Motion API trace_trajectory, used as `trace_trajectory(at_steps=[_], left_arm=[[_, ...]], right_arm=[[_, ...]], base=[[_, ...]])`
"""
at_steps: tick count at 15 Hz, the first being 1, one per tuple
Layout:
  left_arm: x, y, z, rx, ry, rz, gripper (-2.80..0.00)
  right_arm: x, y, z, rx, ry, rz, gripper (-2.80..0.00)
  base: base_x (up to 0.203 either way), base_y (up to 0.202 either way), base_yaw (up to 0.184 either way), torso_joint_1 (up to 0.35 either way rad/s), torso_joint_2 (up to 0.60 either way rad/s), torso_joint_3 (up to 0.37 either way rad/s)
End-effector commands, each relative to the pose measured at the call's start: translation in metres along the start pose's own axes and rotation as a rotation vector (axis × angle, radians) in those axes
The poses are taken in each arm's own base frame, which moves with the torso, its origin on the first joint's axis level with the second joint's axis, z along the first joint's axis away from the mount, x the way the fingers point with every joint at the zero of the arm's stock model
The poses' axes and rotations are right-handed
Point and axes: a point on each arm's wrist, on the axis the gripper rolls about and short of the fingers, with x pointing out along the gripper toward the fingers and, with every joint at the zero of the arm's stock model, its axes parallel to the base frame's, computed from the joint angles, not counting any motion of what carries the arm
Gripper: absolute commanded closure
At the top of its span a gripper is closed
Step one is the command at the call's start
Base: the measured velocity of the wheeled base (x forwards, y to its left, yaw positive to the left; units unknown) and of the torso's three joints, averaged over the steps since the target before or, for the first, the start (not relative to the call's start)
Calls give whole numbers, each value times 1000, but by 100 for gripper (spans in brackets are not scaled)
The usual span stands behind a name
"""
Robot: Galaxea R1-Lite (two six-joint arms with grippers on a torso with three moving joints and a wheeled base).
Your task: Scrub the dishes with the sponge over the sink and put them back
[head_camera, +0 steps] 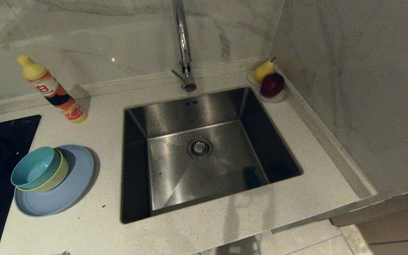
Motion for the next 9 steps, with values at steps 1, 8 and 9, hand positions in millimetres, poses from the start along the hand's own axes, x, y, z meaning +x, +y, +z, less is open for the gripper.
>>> trace_trajectory(at_steps=[1, 8, 9], left_arm=[[2, 0, -2, 6, -11, 6, 0], [2, 0, -3, -7, -19, 3, 0], [2, 0, -3, -8, -20, 3, 0]], right_arm=[[0, 0, 0, -1, -2, 1, 0], [0, 0, 0, -1, -2, 1, 0], [0, 0, 0, -1, -4, 0, 0]], base=[[0, 0, 0, 0, 0, 0], [0, 0, 0, 0, 0, 0], [0, 0, 0, 0, 0, 0]])
